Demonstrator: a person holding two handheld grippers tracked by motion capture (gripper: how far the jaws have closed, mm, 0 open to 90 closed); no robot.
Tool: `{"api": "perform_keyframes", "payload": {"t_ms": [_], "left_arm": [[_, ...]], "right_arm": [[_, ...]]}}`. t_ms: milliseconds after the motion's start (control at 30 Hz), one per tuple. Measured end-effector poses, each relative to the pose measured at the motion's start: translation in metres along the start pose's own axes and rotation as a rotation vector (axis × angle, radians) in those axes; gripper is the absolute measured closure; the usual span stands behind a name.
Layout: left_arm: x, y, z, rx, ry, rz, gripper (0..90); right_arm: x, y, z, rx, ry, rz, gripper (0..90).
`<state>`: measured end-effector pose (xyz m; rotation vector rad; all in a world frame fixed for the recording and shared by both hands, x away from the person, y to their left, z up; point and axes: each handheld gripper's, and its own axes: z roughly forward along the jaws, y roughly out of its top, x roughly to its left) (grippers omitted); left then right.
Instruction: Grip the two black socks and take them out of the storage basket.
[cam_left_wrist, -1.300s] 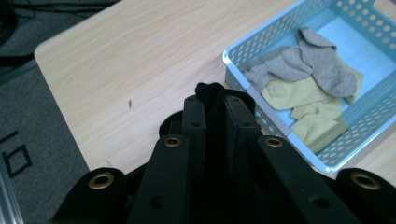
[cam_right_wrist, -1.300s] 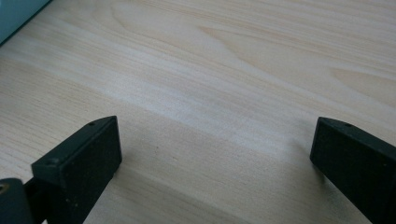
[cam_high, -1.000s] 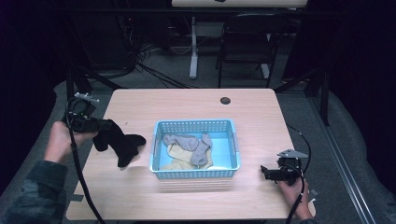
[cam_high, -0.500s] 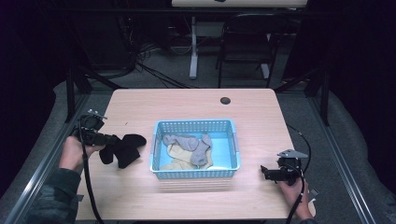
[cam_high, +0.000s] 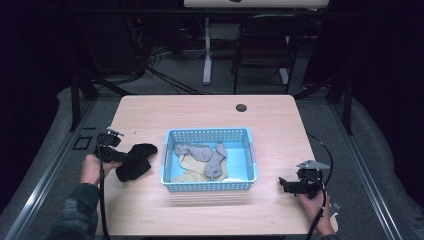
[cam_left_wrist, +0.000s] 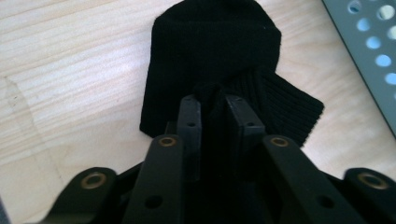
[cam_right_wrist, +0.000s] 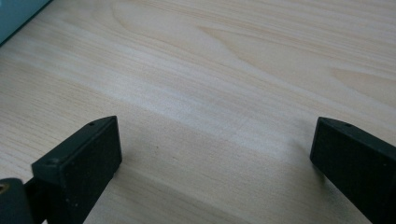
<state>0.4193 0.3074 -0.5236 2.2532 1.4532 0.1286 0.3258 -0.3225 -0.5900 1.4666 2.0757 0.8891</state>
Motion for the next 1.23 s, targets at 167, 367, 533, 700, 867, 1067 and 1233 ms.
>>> {"api": "perform_keyframes", "payload": {"t_ms": [167, 367, 533, 700, 867, 1067, 1233], "left_arm": [[-0.004, -0.008, -0.007, -0.068, 0.037, -0.022, 40.9], [-0.01, -0.02, -0.028, -0.132, 0.061, -0.018, 15.4], [-0.019, -0.037, -0.04, -0.16, 0.075, -0.003, 8.5], [-0.024, -0.058, -0.045, -0.182, 0.099, -0.006, 3.4], [-0.026, -0.078, -0.044, -0.193, 0.116, -0.019, 0.1], [-0.025, -0.095, -0.034, -0.177, 0.115, -0.022, 0.0], [-0.022, -0.098, -0.028, -0.172, 0.099, -0.027, 0.0]], "right_arm": [[0.0, 0.0, 0.0, 0.0, 0.0, 0.0, 1.4], [0.0, 0.0, 0.0, -0.001, -0.001, 0.0, 1.5], [0.0, 0.0, 0.0, -0.001, 0.0, 0.0, 1.5], [0.0, 0.0, 0.0, 0.0, -0.001, 0.0, 1.4], [0.0, 0.0, 0.0, 0.0, 0.0, 0.0, 1.4], [0.0, 0.0, 0.0, -0.001, 0.0, 0.001, 1.5], [0.0, 0.0, 0.0, 0.0, 0.0, 0.0, 1.5]]}}
